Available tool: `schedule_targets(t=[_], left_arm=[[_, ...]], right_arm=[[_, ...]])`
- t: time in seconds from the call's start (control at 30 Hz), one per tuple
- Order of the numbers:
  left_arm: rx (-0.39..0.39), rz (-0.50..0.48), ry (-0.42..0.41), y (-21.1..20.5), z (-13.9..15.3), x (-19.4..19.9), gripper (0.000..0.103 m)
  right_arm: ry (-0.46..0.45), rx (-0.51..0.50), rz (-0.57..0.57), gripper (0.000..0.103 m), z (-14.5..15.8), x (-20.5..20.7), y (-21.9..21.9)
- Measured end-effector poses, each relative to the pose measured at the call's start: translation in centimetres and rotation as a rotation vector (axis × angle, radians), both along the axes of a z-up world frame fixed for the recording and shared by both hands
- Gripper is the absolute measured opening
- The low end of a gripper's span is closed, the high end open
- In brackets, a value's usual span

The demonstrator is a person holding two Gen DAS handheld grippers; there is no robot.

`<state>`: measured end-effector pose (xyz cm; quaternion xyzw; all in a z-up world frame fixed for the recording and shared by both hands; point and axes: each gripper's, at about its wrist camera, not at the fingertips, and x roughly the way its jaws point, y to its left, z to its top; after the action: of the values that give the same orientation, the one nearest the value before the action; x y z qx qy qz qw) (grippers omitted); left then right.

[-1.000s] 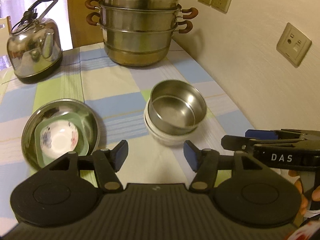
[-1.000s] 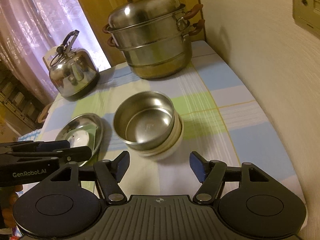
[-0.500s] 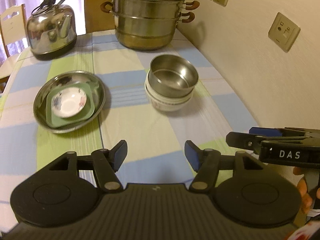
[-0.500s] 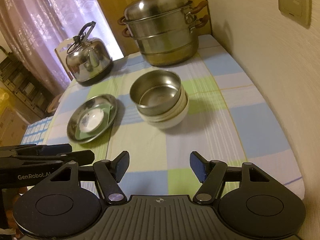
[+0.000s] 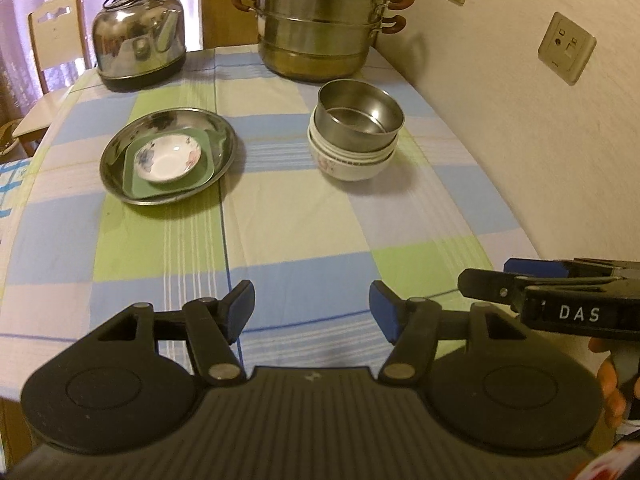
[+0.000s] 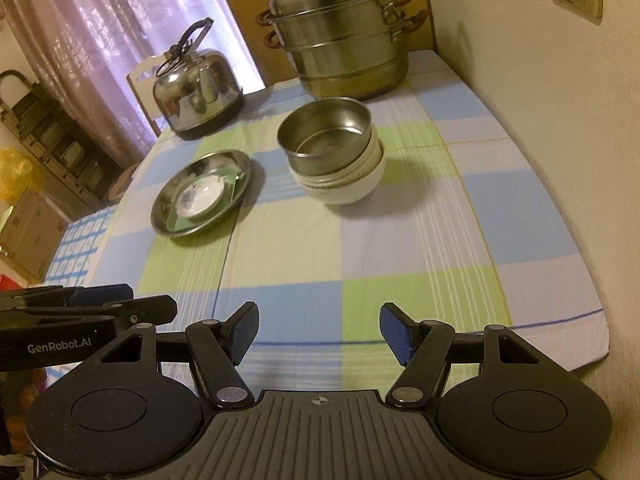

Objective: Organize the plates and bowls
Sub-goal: 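Withdraw the right gripper from the bowl stack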

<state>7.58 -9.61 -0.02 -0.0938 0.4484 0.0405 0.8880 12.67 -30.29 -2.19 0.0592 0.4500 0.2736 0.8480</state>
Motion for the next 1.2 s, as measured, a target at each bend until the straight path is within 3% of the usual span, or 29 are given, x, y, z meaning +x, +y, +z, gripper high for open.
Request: schedule_targets(t=[0.53,0.97,1.2], left_arm=[[0.001,0.037,0.037,0.9,-1.1,-1.8,0.061],[-0.009,-0.058,0.051,3.8,-2.2,2.3,0.06],[-0.004,-0.172,0.003,5.7,-2.0,6.9,0.047]], right_arm=[[0.033,-0.015,0.05,0.067,-1.2,-1.1,1.5],[0.072,-0.028,-0.039,0.067,-2.0,1.6,3.5],[0.012,-0.038,-0.16,0.067,-1.3,4.2,4.0]])
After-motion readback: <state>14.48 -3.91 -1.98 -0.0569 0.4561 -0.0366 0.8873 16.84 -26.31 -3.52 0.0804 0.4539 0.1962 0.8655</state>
